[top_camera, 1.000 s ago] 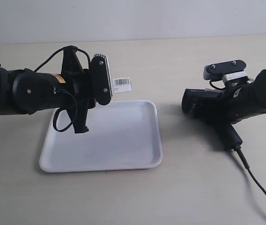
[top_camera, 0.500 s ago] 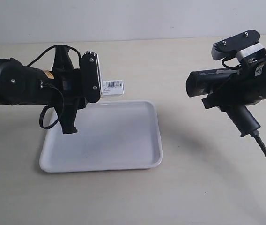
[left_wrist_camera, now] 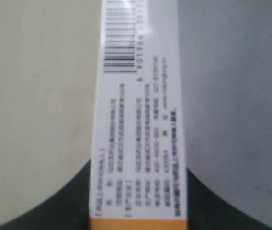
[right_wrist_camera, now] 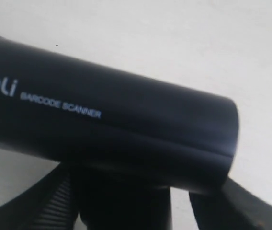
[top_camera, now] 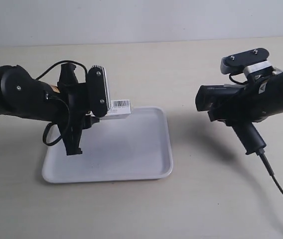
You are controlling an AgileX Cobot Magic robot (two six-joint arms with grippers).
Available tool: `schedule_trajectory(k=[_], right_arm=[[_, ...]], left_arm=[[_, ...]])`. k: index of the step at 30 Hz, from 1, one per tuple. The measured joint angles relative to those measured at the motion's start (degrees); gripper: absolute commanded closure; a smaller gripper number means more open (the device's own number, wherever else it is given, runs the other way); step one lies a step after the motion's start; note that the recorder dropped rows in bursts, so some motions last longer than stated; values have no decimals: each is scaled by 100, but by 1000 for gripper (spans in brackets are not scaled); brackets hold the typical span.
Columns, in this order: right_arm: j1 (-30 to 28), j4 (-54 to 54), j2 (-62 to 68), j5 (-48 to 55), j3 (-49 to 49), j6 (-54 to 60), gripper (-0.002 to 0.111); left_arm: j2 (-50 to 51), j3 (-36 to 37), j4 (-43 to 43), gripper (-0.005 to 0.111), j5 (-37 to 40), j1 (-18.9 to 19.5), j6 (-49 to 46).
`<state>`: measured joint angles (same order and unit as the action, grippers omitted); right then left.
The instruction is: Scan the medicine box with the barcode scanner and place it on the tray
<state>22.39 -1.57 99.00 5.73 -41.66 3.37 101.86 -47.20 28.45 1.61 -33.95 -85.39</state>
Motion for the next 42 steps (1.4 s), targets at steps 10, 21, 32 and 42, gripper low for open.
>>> schedule_trajectory(k=[10,21,32,42], right_arm=[[0,0,614,-490,0,-34,107],[0,-93,718,-573,0,-55,51],[0,-121,392,-344,0,-269,29],[0,-131,-1987,1253,-15,-337,39]], left_arm=[[424,0,292,107,-35,-443,74],[651,-10,386,56,-475,-481,306],[611,-57,386,2,-565,-481,439],[-1353,-19,386,4,1566,-481,967]])
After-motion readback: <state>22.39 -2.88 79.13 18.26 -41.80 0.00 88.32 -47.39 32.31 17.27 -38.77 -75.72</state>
